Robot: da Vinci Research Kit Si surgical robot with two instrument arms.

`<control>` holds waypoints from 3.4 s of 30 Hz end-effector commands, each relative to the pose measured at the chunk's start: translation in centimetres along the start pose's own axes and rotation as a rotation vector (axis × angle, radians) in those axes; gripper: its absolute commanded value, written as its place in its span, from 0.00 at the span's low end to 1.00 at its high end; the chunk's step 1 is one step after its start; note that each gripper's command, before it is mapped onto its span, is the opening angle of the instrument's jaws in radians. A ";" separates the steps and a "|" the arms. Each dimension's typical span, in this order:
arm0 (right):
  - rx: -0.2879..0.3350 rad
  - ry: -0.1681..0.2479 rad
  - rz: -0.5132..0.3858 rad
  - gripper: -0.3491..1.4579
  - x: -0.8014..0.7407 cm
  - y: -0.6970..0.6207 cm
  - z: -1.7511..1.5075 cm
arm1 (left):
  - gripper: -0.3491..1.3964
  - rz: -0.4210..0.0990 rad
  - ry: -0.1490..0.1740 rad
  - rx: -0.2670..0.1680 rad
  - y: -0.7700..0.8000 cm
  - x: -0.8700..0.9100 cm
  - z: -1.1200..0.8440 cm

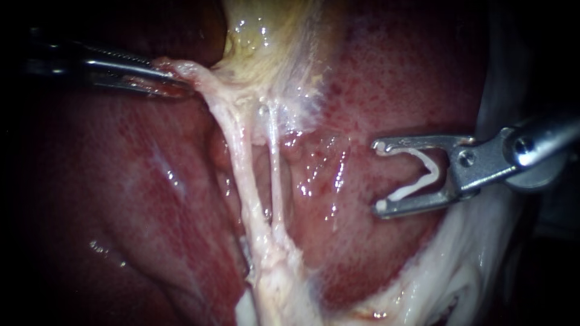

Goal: Clipping first clip left tube

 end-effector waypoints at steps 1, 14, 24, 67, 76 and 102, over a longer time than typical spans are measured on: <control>0.008 0.000 0.014 0.47 0.02 -0.02 0.05 | 0.00 0.002 0.000 0.002 -0.02 -0.02 0.02; 0.064 0.100 0.189 0.47 0.12 -0.24 1.15 | 0.00 0.004 0.000 0.002 -0.06 -0.05 0.04; 0.065 0.148 0.281 0.47 -0.11 -0.06 1.55 | 0.00 0.004 0.000 0.002 -0.05 -0.06 0.04; 0.301 0.318 0.436 0.47 0.18 -0.44 2.12 | 0.00 0.005 0.001 0.006 -0.06 -0.08 0.09; 0.337 0.317 0.429 0.44 0.30 -0.55 2.08 | 0.00 0.005 0.001 0.006 -0.06 -0.08 0.09; 0.374 0.295 0.574 0.00 0.19 -0.45 1.92 | 0.00 0.005 0.001 0.005 -0.07 -0.08 0.09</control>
